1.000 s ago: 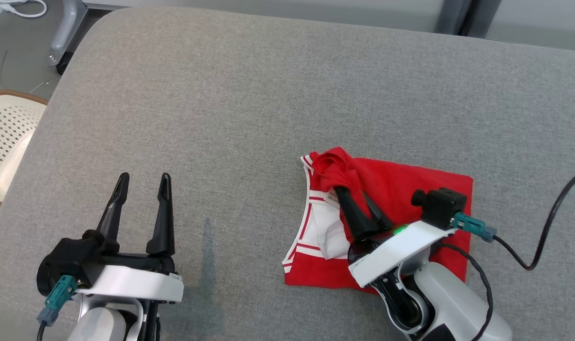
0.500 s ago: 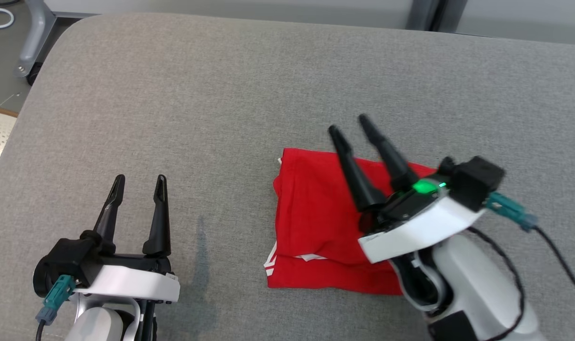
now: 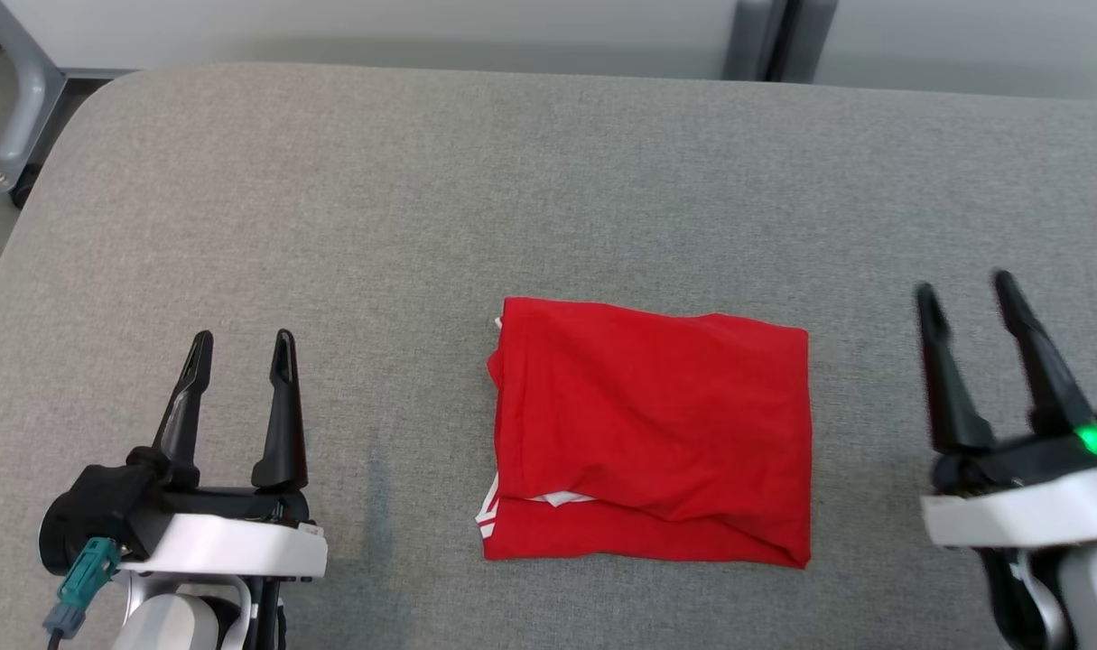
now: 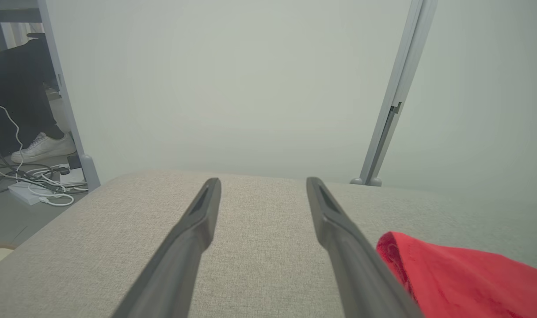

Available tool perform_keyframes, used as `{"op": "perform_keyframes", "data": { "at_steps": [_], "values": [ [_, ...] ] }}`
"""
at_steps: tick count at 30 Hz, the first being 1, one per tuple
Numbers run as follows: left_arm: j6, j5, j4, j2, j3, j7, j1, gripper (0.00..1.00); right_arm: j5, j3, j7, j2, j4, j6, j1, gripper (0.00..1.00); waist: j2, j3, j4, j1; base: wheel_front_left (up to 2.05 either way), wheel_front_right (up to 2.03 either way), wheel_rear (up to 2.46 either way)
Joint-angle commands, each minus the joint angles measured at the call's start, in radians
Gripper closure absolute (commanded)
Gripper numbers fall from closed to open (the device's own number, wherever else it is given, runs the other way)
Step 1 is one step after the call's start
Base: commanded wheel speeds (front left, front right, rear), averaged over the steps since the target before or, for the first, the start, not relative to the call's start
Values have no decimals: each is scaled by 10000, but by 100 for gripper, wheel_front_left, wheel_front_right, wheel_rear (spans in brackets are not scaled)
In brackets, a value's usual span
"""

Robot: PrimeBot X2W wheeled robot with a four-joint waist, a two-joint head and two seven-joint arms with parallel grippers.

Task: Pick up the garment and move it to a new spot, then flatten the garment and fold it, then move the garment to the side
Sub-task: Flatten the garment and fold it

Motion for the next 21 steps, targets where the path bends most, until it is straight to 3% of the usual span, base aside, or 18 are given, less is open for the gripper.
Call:
{"op": "perform_keyframes", "data": {
  "at_steps": [1,7,21],
  "values": [
    [-79,95,-45,59,51,-31,72,0,-182,-297,-28,-69,-117,2,294,0,0,-93,-83,0,0,0,0],
    [-155,189,-67,141,20,-31,360,0,-631,-1143,232,54,-341,2,1139,0,0,-393,-292,0,0,0,0],
    [-232,210,77,458,-303,413,1163,0,-939,-1396,814,316,-388,2,2455,0,0,-1850,-589,0,0,0,0]
  ]
}}
